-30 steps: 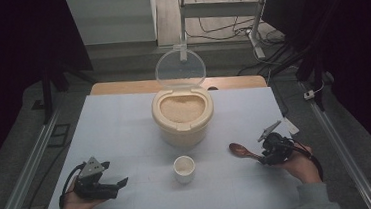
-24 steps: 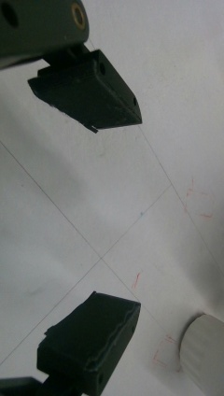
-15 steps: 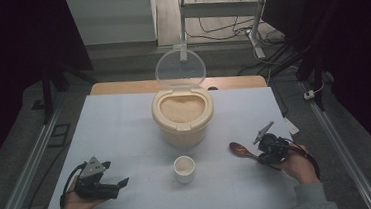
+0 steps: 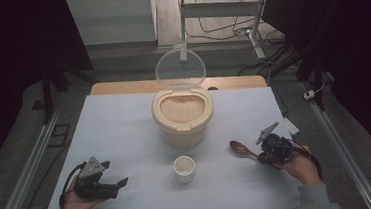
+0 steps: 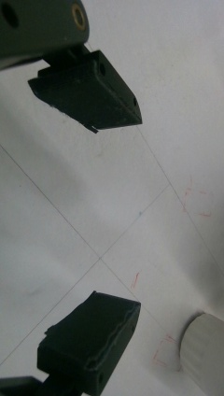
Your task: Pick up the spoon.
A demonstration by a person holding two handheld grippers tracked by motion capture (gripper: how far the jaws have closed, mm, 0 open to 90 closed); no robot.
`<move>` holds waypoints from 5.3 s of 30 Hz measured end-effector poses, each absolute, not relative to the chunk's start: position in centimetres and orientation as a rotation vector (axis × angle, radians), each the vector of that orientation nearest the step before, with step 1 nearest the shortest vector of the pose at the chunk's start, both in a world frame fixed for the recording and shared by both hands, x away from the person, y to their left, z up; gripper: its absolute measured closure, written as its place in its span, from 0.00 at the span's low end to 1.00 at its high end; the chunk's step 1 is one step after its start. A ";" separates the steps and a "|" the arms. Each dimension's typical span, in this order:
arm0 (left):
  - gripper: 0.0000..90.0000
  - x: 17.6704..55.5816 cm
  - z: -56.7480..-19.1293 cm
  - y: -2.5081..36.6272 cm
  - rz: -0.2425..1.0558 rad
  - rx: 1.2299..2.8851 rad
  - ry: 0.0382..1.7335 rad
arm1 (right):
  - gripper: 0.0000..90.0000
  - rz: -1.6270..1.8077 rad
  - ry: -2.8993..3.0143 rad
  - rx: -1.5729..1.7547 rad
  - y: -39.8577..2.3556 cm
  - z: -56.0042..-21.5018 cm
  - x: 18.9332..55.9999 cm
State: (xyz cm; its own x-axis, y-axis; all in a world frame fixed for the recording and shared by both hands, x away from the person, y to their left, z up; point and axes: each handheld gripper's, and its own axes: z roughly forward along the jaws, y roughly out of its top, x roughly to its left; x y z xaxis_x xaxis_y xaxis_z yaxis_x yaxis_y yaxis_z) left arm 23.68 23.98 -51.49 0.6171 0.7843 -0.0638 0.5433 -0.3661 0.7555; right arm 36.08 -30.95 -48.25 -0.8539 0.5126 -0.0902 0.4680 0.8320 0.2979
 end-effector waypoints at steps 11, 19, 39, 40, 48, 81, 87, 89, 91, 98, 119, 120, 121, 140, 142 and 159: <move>0.12 23.7 -51.5 23.9 0.396 2.070 1.043 | 0.89 0.646 2.767 0.624 -29.9 -43.8 34.2; 0.12 23.7 -51.6 23.9 0.395 2.076 1.040 | 0.89 0.764 2.774 0.493 -28.0 -41.9 33.1; 0.12 24.0 -51.6 23.7 0.384 2.074 1.042 | 0.89 0.817 2.799 0.247 -20.9 -39.4 32.3; 0.12 24.0 -51.6 23.7 0.384 2.074 1.041 | 0.89 0.817 2.802 0.220 -20.2 -39.2 32.4; 0.12 24.0 -51.6 23.6 0.383 2.075 1.042 | 0.89 0.817 2.813 0.147 -17.7 -39.2 32.4; 0.13 23.3 -48.8 21.6 0.397 2.084 0.922 | 0.89 0.796 2.809 0.082 -14.4 -40.3 31.9; 0.14 23.0 -45.8 19.3 0.413 2.101 0.795 | 0.89 0.802 2.809 0.067 -13.5 -40.5 31.7; 0.14 23.1 -45.2 18.5 0.412 2.113 0.766 | 0.89 0.784 2.813 0.063 -13.5 -40.4 31.7; 0.14 23.4 -44.6 17.6 0.410 2.120 0.746 | 0.89 0.781 2.812 0.066 -13.3 -40.5 31.7; 0.15 24.5 -43.0 14.8 0.425 2.171 0.666 | 0.89 0.781 2.813 0.063 -13.1 -40.7 31.6; 0.25 26.9 -40.8 9.9 0.434 2.264 0.543 | 0.89 0.764 2.821 0.015 -12.0 -41.2 31.0; 0.26 27.0 -40.8 9.8 0.424 2.269 0.538 | 0.89 0.756 2.814 0.015 -11.9 -41.1 31.0; 0.27 27.1 -40.8 9.6 0.418 2.273 0.534 | 0.89 0.748 2.818 0.011 -11.9 -41.1 30.9; 0.47 28.7 -41.8 7.1 0.313 2.431 0.401 | 0.89 0.717 2.784 -0.069 -11.3 -41.2 30.2; 0.50 28.9 -42.0 6.8 0.289 2.438 0.389 | 0.89 0.707 2.778 -0.090 -11.3 -41.1 30.2; 0.82 29.6 -43.7 5.7 0.153 2.559 0.293 | 0.89 0.597 2.719 -0.281 -10.9 -41.3 28.6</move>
